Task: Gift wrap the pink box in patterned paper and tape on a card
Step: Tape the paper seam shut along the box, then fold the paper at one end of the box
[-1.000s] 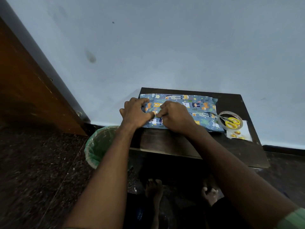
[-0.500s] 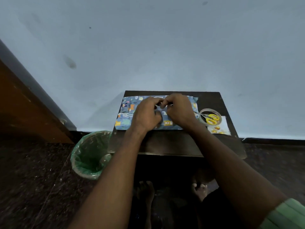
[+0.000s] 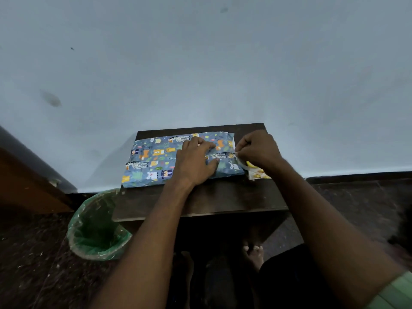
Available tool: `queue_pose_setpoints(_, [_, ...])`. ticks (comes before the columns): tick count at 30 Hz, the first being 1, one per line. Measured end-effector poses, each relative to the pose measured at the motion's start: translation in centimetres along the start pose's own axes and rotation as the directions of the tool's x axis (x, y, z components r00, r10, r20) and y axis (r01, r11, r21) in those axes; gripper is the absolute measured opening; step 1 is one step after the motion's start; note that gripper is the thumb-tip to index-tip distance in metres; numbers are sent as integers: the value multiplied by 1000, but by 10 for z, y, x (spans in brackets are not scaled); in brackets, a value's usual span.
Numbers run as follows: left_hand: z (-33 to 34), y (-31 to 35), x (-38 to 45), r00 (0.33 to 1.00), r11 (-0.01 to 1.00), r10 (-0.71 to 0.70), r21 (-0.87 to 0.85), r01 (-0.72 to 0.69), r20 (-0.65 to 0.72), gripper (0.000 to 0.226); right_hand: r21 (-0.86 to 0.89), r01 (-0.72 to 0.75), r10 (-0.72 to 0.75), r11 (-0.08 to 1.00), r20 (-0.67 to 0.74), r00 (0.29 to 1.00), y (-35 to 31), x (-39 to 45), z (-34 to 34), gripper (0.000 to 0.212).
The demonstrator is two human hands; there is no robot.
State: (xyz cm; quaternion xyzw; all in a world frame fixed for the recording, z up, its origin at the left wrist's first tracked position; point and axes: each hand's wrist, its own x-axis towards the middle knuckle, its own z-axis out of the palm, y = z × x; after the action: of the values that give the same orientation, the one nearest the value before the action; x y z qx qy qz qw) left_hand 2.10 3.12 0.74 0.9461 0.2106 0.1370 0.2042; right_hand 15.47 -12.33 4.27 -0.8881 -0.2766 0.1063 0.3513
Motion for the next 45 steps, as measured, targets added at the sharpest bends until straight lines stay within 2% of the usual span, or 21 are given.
queue_pose_setpoints(3, [5, -1, -1, 994, 996, 25, 81, -33, 103, 80, 26, 3, -5, 1000, 53, 999, 0, 2, 6, 8])
queue_pose_setpoints(6, [5, -7, 0, 979, 986, 75, 131, -101, 188, 109, -66, 10, -8, 998, 31, 999, 2, 6, 9, 10])
queue_pose_setpoints(9, [4, -6, 2, 985, 988, 33, 145, -59, 171, 115, -62, -8, 9, 998, 20, 1000, 4, 9, 9, 7])
queue_pose_setpoints(14, [7, -12, 8, 994, 989, -112, 94, 112, -6, 102, -25, -47, 47, 999, -22, 999, 6, 7, 10, 6])
queue_pose_setpoints(17, [12, -11, 11, 985, 982, -151, 100, 159, -77, 95, -61, -40, 38, 997, -45, 998, 3, 4, 17, 6])
queue_pose_setpoints(21, [13, -12, 12, 983, 983, -163, 71, 169, -86, 91, -58, -62, 55, 996, -108, 993, -1, -1, 31, 6])
queue_pose_setpoints(25, [11, -19, 11, 987, 989, -141, 31, 143, -75, 90, -25, -10, 5, 1000, -185, 983, -15, -9, 35, 7])
queue_pose_setpoints(27, [10, -22, 11, 988, 991, -132, 1, 132, -77, 87, 54, -30, 36, 998, -124, 992, -24, -14, 41, 13])
queue_pose_setpoints(30, [4, -29, 14, 990, 992, -124, -17, 124, -64, 77, 286, -171, 173, 943, 16, 985, -34, -23, 64, 11])
queue_pose_setpoints(33, [-6, -38, 15, 970, 972, -229, 31, 232, -82, 68, 414, -232, 238, 880, 37, 971, -36, -26, 82, 29])
queue_pose_setpoints(38, [-29, -82, 9, 922, 920, -369, 93, 380, -118, 64, 507, -295, 288, 810, 93, 953, -45, -31, 91, 43])
queue_pose_setpoints(43, [-48, -112, 7, 890, 890, -439, 70, 450, -125, 62, 512, -301, 286, 805, 111, 952, -56, -47, 98, 47])
queue_pose_setpoints(45, [-51, -106, 6, 877, 877, -461, 84, 474, -134, 59, 502, -259, 238, 825, 107, 965, -58, -50, 103, 57])
